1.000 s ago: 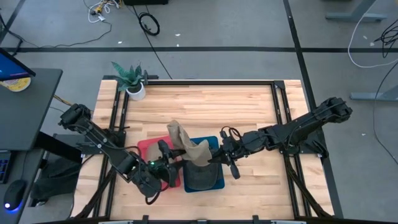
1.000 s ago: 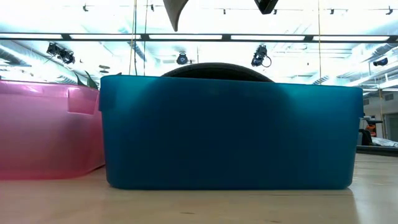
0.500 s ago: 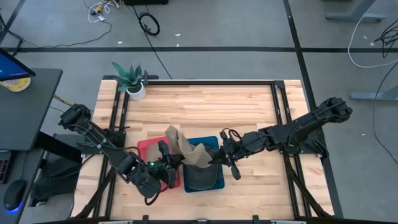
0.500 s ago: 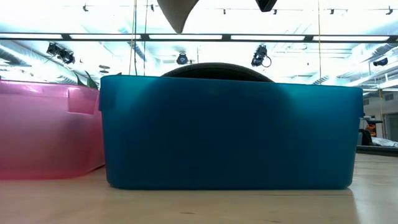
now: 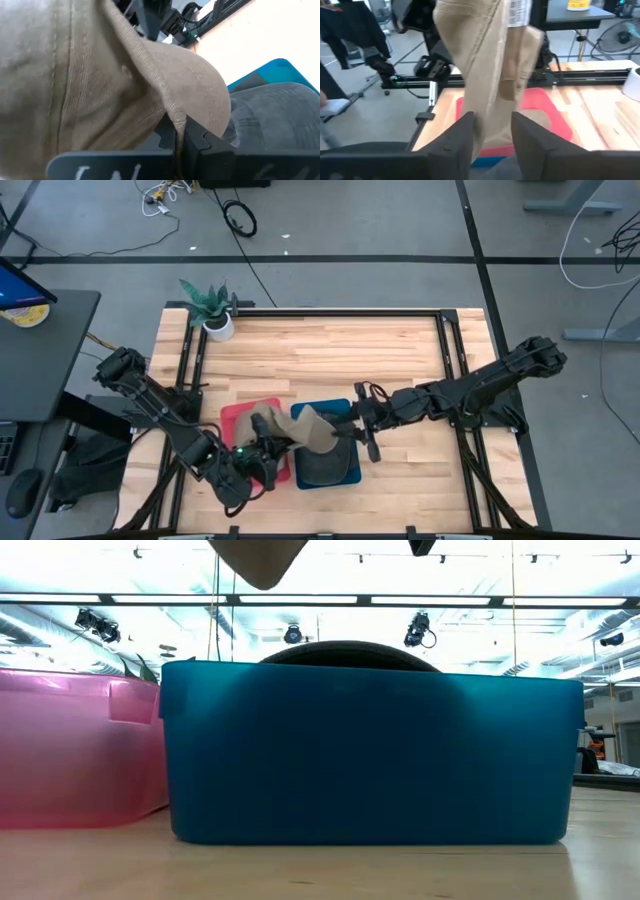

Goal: Pick & Place hat
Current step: Put the brown cap into the red bin

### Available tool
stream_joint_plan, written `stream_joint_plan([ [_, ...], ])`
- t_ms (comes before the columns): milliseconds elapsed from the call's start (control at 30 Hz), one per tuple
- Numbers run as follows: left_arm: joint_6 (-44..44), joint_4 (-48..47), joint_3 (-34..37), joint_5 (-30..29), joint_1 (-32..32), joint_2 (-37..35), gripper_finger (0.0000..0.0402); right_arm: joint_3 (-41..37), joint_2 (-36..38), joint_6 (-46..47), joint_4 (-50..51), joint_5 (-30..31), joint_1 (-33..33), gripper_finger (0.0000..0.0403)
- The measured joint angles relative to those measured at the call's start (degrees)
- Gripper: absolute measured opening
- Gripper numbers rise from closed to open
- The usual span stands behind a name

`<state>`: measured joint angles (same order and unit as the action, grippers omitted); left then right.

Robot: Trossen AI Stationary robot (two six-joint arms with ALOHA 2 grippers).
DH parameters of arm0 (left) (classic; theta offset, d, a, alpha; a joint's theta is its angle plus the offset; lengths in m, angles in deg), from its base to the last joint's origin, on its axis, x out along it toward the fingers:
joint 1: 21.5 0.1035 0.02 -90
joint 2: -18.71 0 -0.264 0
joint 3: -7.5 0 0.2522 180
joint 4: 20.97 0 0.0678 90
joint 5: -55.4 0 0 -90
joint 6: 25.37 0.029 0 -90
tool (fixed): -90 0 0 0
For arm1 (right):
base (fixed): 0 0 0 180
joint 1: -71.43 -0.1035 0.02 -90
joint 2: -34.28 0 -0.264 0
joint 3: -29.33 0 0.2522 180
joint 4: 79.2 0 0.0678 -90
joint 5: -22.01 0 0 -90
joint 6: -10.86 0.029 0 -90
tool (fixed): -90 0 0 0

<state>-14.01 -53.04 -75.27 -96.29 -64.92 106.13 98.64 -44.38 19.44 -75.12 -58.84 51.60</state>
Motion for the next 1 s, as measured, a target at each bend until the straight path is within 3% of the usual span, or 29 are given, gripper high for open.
stream_joint_plan([
  [133, -2.4, -2.4, 0.0, -0.1, -1.0, -0.6, 0.0003, 0.0, 0.0, -0.1, 0.0, 0.1, 1.6, 0.0157],
  [367, -15.8, -13.8, 0.0, 1.9, -1.9, -3.6, 0.0003, 0.0, 0.0, -0.4, -1.1, 1.2, 4.9, 0.0187],
  [1000, -54.3, -38.3, 0.0, 28.6, -1.4, -5.8, 0.0002, 0.0, 0.0, -0.1, -0.9, 2.4, 8.3, 0.0189],
])
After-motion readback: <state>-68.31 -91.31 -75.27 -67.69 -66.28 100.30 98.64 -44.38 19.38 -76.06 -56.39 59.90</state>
